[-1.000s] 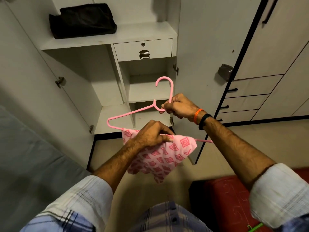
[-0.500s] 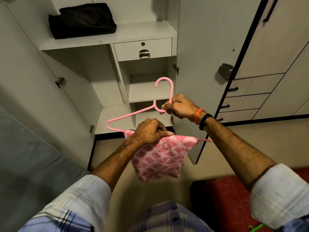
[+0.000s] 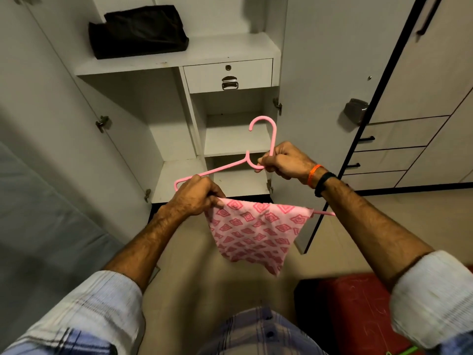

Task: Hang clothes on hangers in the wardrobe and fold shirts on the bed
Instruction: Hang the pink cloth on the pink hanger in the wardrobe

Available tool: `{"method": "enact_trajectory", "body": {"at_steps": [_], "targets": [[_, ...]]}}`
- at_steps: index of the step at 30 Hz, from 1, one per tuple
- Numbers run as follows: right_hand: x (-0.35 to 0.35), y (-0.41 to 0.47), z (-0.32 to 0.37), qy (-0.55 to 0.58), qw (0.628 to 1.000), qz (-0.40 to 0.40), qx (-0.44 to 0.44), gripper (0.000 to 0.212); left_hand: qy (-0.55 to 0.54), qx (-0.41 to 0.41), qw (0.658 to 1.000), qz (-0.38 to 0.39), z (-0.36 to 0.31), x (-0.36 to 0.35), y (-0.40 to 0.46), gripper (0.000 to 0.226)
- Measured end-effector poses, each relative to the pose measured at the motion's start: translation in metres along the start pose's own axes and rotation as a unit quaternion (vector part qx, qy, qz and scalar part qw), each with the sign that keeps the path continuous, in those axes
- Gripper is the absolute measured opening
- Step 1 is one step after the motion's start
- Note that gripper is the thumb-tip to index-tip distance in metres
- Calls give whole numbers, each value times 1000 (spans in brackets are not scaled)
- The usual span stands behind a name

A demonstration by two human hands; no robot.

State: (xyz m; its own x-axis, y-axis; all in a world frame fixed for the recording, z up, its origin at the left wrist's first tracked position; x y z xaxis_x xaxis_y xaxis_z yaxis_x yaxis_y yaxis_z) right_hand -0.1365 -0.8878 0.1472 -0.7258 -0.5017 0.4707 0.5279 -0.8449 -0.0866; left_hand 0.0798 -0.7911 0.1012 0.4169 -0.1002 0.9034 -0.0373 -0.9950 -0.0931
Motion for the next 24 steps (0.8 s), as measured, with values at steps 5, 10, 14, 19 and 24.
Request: {"method": "enact_trajectory", "body": {"at_steps": [5, 10, 14, 19, 24], "targets": [[2, -2, -2, 6, 1000, 2, 2, 31, 12, -20, 978, -205, -6, 4, -1, 13], [0, -1, -3, 39, 999, 3, 2, 34, 151, 18, 959, -240, -17, 0, 7, 19], [-7, -2, -3, 34, 999, -4, 5, 32, 60, 23, 987, -148, -23, -9, 13, 19], [-11, -1, 1, 20, 1000, -3, 11, 28, -63, -50, 995, 64, -53, -30, 13, 26], [-9, -4, 0, 25, 1000, -2, 9, 30, -100, -20, 994, -31, -54, -42, 17, 19]]}}
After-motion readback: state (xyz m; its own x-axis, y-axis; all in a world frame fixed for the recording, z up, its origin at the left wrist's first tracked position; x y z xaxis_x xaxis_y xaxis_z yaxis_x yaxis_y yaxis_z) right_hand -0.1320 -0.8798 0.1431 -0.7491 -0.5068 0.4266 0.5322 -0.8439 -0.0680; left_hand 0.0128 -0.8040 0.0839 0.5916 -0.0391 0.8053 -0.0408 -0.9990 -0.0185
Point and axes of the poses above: each hand's wrist, its own y-axis towards the middle knuckle, its own x-axis out of the back of the hand, z = x × y, the point moved 3 cm from there along y, towards the middle knuckle, and after that the axes turned 1 degree about x, right-handed, at the moved point
